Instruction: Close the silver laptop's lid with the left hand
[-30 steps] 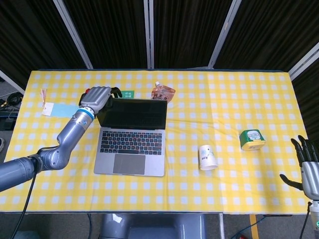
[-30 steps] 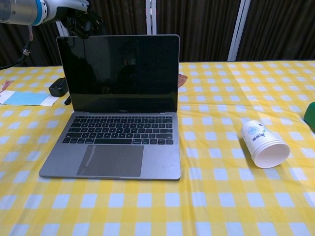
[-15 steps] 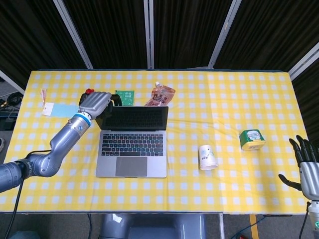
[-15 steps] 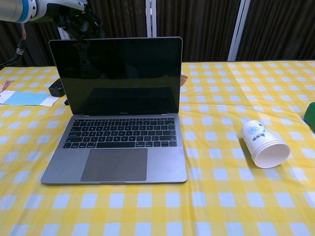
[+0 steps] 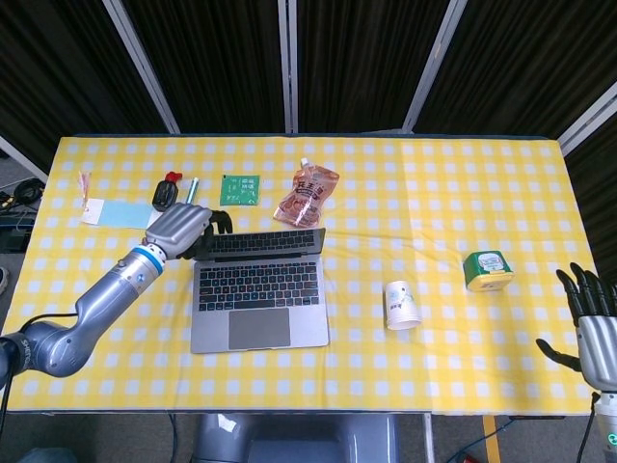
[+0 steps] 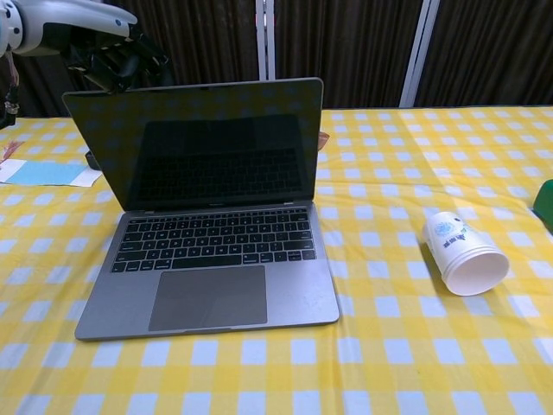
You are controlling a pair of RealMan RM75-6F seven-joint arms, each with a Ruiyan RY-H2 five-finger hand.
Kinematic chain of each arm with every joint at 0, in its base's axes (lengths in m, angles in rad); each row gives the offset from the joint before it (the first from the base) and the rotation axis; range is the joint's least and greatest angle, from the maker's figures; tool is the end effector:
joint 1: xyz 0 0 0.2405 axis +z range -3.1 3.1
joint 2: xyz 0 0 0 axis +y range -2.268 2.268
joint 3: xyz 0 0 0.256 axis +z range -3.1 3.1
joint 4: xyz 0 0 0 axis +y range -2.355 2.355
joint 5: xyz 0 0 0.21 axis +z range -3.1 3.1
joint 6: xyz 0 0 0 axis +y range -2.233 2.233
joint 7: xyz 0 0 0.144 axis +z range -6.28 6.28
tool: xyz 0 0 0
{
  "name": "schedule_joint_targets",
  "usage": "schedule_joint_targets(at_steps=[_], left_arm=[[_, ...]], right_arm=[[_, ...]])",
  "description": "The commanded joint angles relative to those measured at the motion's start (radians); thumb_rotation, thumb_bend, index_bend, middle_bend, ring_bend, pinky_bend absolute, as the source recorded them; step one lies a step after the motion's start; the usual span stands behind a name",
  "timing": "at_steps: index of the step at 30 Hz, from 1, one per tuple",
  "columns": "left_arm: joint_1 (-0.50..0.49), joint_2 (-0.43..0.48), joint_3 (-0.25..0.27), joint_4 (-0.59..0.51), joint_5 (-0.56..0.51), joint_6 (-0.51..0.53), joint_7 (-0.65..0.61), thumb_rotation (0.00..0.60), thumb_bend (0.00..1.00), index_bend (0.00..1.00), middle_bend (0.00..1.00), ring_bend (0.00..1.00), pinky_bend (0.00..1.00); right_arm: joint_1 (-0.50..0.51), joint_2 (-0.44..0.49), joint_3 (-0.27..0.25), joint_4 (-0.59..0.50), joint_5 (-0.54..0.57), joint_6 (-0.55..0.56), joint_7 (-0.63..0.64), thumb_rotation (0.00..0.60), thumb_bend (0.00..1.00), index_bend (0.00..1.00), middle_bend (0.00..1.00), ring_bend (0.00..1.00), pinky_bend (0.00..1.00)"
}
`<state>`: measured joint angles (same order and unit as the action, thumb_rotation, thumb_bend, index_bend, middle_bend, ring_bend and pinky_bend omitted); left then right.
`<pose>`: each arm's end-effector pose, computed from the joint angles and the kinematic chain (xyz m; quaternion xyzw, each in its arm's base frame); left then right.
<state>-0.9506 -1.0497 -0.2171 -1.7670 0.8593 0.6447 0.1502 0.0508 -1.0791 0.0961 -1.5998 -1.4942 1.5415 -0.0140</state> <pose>-0.1042 0.3783 0.0969 -0.7549 -0.4416 -0.3291 0.3562 -0.3155 -0.1797 0.1876 0.5767 -0.3481 0.3910 0.6272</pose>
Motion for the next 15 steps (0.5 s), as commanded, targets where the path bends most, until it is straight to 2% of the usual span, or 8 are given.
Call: schedule_joint_targets(at_steps=[1,7,15], left_arm=[[0.04,0.024,0.009,-0.046,0.085,0.012,-0.043,0.6,1.0,0.4,0.4,0.43,0.46],[0.083,0.021,0.047,-0.096,0.216,0.011,-0.084,0.6,1.0,0.4,0.4,0.43,0.46],[0.096,-0.043,0.094,-0.08,0.304,0.017,-0.083,0.6,1.0,0.4,0.4,0.43,0.46]], right_arm=[[-0.002,0.002,-0.001,-0.004,-0.004,0.006,-0.001,0.6,0.0,0.04,0.0,0.0,0.0],[-0.01,0.009,-0.002,-0.014,-0.016,0.025,0.001,0.6,0.0,0.04,0.0,0.0,0.0],[-0.016,0.014,-0.002,-0.02,-0.02,0.035,0.004,0.6,0.0,0.04,0.0,0.0,0.0]])
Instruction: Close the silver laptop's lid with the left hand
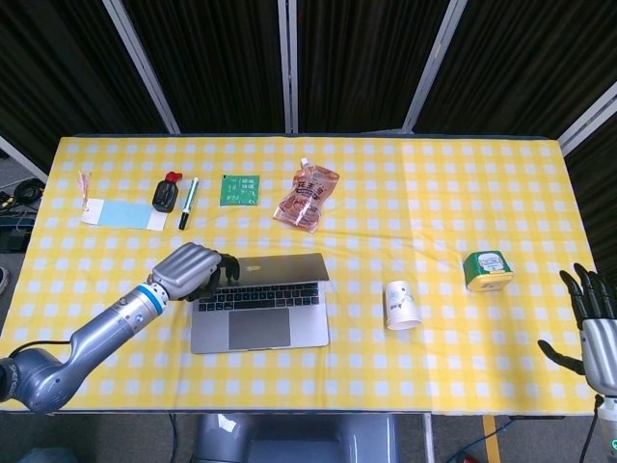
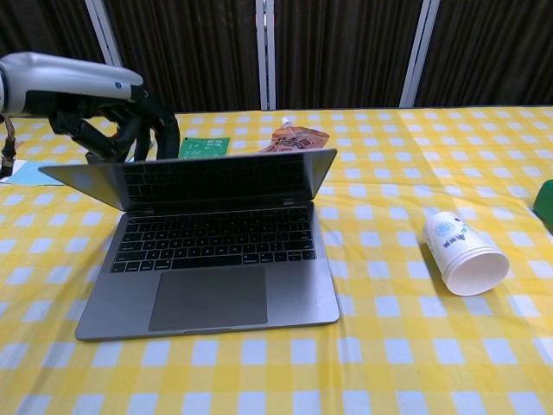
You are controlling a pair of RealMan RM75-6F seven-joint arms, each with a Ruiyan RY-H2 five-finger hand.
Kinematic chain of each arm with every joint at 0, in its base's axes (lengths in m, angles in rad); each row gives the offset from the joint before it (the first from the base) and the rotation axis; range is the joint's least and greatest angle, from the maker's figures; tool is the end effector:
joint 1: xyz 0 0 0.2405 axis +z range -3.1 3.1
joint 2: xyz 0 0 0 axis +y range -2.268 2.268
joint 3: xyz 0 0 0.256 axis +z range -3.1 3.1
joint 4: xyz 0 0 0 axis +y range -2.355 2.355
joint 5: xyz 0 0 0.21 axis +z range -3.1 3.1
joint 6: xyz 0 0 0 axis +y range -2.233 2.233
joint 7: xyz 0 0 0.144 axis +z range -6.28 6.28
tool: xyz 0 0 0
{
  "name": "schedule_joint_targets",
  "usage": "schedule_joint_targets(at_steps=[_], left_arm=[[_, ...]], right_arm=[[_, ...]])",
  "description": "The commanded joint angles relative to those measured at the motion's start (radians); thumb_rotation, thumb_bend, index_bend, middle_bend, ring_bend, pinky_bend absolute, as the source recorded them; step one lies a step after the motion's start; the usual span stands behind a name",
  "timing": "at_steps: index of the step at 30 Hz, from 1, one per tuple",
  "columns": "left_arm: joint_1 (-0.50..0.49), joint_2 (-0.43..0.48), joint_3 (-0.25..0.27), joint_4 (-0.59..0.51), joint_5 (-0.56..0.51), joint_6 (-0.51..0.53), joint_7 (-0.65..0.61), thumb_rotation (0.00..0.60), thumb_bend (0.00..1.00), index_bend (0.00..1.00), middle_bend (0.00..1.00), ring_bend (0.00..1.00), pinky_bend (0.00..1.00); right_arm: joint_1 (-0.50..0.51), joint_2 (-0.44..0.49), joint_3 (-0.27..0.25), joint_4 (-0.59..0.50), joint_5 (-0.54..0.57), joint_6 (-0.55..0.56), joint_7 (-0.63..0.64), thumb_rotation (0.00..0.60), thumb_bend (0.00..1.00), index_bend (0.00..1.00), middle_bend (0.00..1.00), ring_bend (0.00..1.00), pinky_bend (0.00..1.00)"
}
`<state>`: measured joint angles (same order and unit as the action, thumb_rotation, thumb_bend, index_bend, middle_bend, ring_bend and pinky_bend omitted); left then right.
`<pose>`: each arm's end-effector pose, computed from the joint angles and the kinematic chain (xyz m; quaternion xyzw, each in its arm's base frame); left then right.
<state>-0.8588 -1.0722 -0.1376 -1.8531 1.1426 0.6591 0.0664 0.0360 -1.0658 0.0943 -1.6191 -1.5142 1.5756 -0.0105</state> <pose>-0.1178 0.3255 0.0668 -0.8024 -0.4218 -0.3106 0.2859 -0.3106 -0.1741 0.1928 0.5728 -0.3408 0.4020 0.6278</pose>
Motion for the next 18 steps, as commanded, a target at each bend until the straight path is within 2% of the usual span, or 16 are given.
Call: schedule_joint_targets(at_steps=[1,10,18], left_arm=[[0.005,-0.037,0.025,0.012,0.035,0.0,0.004,0.6,1.0,0.4,0.4,0.43,0.46],[0.018,-0.14,0.074,0.083,0.207,0.008,-0.065,0.6,1.0,0.41,0.4,0.42,0.46],[0.009,-0.203,0.102,0.145,0.24,-0.018,-0.092,0.6,1.0,0.41,0.4,0.42,0.46]], right_arm=[[-0.002,0.001,0.0,-0.001,0.0,0.003,0.001,0.6,0.0,0.04,0.0,0.0,0.0],[-0.004,0.002,0.002,-0.001,0.003,0.004,-0.003,0.6,0.0,0.04,0.0,0.0,0.0],[-0.004,-0.001,0.003,0.0,0.005,0.002,-0.007,0.6,0.0,0.04,0.0,0.0,0.0]])
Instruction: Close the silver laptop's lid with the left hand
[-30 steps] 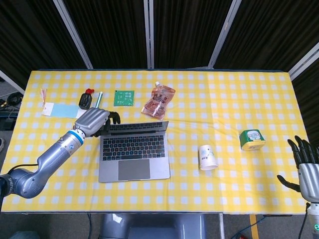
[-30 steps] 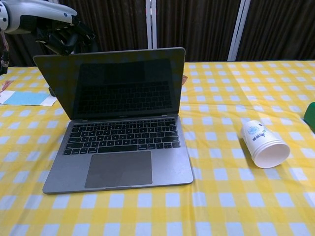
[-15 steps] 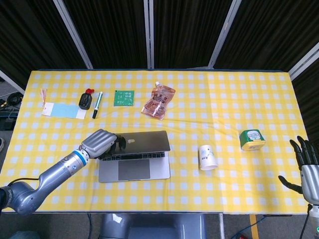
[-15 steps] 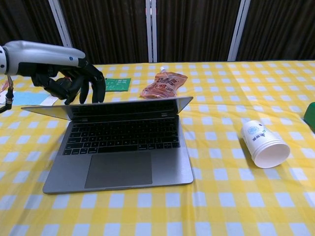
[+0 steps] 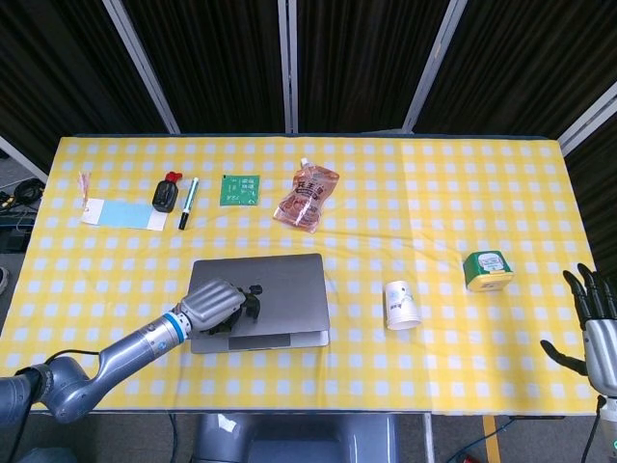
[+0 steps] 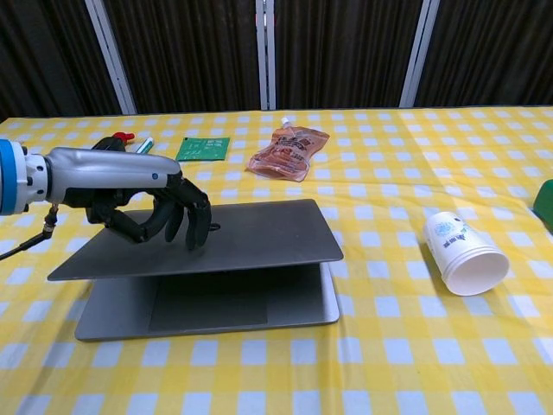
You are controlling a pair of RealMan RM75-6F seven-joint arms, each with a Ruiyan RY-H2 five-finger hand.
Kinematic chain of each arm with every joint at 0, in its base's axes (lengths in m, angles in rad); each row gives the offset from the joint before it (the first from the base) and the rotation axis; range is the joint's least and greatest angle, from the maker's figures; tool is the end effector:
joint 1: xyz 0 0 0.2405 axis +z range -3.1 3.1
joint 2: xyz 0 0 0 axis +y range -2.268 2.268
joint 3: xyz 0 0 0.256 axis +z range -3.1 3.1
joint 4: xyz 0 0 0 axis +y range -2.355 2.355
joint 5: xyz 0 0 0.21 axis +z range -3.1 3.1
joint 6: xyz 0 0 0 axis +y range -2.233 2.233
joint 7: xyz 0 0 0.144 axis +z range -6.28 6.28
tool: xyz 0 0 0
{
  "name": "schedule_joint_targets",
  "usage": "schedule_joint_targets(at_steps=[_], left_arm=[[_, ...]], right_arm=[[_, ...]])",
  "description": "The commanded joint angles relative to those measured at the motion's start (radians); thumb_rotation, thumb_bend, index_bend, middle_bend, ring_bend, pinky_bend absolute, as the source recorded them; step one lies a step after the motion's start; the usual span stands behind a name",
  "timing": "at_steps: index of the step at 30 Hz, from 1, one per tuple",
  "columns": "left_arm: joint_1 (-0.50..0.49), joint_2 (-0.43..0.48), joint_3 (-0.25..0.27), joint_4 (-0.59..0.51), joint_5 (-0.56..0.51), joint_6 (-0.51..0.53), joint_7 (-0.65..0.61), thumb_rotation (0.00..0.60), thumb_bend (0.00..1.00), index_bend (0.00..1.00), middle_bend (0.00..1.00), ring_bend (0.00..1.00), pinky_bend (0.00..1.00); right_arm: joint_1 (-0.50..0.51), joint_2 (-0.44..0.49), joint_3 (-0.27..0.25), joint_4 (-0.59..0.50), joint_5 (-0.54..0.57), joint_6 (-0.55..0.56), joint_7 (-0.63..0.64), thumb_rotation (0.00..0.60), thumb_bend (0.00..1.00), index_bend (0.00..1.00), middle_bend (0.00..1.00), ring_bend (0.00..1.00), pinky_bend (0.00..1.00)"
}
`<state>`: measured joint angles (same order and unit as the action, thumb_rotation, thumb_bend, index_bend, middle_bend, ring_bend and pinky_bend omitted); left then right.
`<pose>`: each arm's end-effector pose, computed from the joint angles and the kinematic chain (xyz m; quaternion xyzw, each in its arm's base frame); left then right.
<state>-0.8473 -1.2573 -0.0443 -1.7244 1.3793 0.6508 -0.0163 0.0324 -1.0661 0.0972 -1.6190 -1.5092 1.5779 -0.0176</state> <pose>-0.1306 0.2987 0.0056 -0.8462 -0.3932 -0.2881 0.2153 -0.3115 -0.1735 0.1937 0.5707 -0.3393 0.3994 0.6322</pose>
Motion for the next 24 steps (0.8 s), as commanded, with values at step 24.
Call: schedule_joint_targets(at_steps=[24], left_arm=[[0.081,0.031,-0.045,0.003,0.085,0.257,-0.104,0.6,1.0,0.4,0.38,0.41,0.4]], right_arm=[[-0.002,0.0,0.0,0.005,0.002,-0.001,0.005,0.6,0.0,0.05,0.0,0.0,0.0]])
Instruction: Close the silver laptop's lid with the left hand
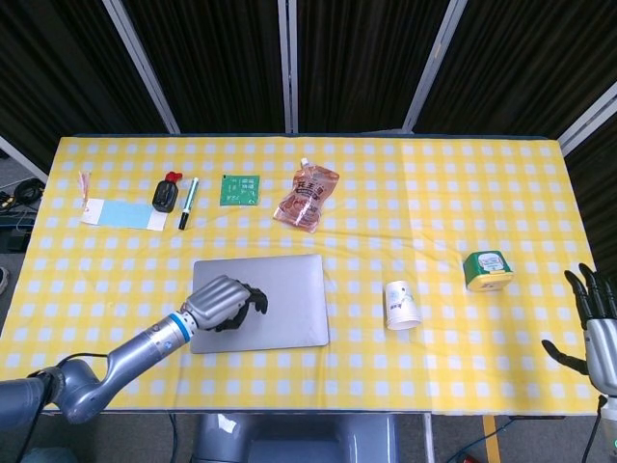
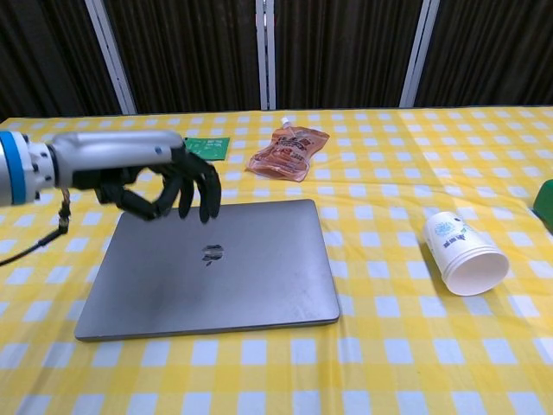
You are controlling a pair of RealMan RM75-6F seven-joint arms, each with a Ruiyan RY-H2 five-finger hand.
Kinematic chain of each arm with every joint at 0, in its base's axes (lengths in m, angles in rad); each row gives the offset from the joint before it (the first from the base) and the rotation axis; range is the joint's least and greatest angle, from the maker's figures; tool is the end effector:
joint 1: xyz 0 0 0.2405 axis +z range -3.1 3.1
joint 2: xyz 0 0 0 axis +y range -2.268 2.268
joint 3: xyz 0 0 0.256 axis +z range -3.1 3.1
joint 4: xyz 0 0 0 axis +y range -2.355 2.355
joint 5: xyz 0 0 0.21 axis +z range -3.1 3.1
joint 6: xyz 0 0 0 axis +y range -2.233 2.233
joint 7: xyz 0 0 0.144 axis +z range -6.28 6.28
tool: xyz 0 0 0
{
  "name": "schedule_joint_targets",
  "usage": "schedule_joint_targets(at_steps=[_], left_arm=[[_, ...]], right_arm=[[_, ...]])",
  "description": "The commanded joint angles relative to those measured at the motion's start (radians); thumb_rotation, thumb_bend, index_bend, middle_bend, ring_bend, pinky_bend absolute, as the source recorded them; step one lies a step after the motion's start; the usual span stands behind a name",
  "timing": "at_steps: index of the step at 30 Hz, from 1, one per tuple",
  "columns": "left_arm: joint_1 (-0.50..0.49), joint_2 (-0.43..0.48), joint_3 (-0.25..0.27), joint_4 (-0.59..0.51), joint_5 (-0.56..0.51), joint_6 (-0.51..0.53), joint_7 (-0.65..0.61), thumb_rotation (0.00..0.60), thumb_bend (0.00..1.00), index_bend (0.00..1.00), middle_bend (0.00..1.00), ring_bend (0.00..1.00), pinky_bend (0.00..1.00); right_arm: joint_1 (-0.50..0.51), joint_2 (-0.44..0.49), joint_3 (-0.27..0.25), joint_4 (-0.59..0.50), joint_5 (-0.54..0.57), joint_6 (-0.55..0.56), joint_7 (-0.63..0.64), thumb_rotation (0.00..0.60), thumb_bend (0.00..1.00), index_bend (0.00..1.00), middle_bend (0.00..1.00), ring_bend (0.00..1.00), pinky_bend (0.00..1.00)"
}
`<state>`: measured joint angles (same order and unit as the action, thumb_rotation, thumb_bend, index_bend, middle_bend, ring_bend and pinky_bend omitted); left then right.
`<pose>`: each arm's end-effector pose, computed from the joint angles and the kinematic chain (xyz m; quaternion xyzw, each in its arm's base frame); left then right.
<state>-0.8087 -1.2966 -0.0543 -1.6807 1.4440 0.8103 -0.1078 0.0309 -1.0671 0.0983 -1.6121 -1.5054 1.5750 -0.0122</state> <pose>-0.1260 0.3060 0.0127 -0.8085 -0.3995 -0.3679 0.2268 -0.3135 -0.1733 0.1941 0.5696 -0.3408 0.3977 0.6334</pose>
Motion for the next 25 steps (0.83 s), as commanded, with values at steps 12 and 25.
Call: schedule_joint_targets(at_steps=[12,25], left_arm=[[0.368,0.203,0.026,-0.188,-0.134,0.549,0.347,0.6,0.0,0.0,0.0,0.0,0.0],[0.566,0.214,0.119,-0.149,-0.028,0.709,0.301,0.6,0.0,0.0,0.0,0.0,0.0]], right_arm=[[-0.001,0.008,-0.019,-0.021,-0.023,-0.011,-0.013,0.6,0.0,0.04,0.0,0.0,0.0],[-0.005,0.022,-0.034,-0.039,-0.048,-0.006,-0.011,0.6,0.0,0.03,0.0,0.0,0.0]])
